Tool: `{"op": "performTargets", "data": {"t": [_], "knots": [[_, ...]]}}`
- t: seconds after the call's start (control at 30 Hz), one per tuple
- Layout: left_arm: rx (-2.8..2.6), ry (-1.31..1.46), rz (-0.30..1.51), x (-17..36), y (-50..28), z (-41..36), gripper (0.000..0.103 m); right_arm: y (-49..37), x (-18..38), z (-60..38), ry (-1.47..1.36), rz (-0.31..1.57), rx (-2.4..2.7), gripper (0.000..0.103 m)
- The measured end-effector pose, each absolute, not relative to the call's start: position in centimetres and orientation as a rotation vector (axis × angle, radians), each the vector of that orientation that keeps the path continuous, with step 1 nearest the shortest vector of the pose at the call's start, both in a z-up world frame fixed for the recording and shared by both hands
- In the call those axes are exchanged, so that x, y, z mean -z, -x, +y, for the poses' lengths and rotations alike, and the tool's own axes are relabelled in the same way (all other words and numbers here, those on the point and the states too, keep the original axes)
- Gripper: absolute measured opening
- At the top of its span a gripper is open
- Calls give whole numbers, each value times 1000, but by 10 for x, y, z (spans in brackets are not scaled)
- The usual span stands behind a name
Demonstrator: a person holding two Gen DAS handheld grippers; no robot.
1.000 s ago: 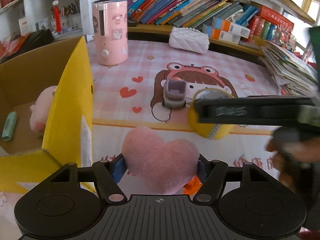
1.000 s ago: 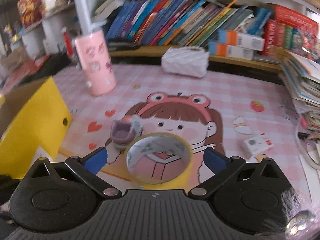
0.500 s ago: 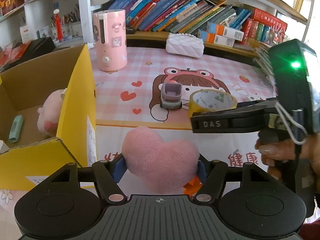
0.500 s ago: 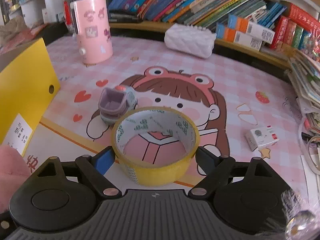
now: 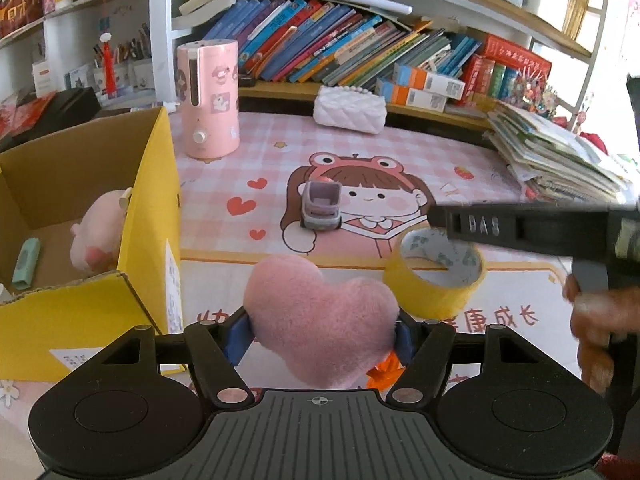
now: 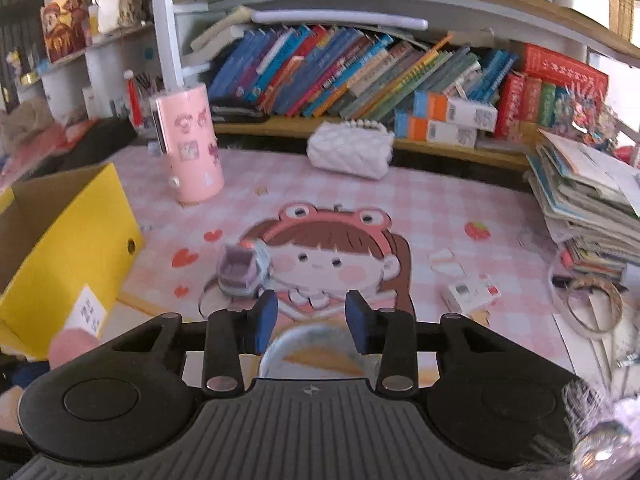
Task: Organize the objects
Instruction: 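Lift the pink heart with the left gripper while the right gripper lifts the tape roll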
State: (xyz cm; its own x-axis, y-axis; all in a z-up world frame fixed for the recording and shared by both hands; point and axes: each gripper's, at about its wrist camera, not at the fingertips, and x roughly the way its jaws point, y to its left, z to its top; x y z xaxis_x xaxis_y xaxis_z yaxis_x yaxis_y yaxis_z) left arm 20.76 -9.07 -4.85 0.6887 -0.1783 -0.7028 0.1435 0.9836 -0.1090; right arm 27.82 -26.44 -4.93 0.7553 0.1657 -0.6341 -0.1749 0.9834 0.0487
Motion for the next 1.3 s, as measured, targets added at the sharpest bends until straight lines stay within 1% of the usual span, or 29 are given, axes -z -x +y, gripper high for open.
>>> {"op": "performTargets", "data": {"t": [0.2, 0.27, 0.3, 0.33, 0.37, 0.4, 0.43, 0.53, 0.63, 0.73, 0.83, 0.97, 1.1, 1.3], "knots": [[195, 53, 753, 41, -202, -90, 68, -255, 50, -274, 9, 697, -135, 36], [199, 52, 746, 39, -200, -89, 68, -249, 50, -279, 1, 689, -110, 43], [201, 52, 745, 39, -199, -89, 68, -246, 51, -283, -5, 685, -96, 49], [203, 51, 746, 39, -199, -90, 68, -245, 51, -287, -10, 684, -84, 59], [205, 49, 749, 40, -199, -90, 68, -243, 52, -290, -18, 685, -66, 66], [207, 48, 752, 40, -199, -91, 68, -242, 53, -294, -29, 688, -52, 79], [209, 46, 756, 41, -199, -91, 68, -241, 54, -298, -43, 688, -43, 87], [217, 37, 770, 43, -200, -94, 68, -245, 59, -303, -78, 716, -40, 94], [221, 28, 778, 45, -201, -96, 69, -248, 66, -299, -68, 741, -69, 98], [209, 25, 790, 47, -203, -96, 69, -257, 72, -290, -40, 755, -131, 101], [189, 22, 806, 50, -204, -94, 69, -272, 82, -279, 4, 780, -182, 101], [172, 21, 816, 52, -204, -92, 69, -295, 100, -268, 41, 859, -203, 101], [167, 27, 824, 53, -204, -90, 68, -304, 111, -262, 75, 894, -193, 89], [185, 32, 816, 53, -202, -89, 68, -293, 100, -264, 73, 858, -165, 88]]}}
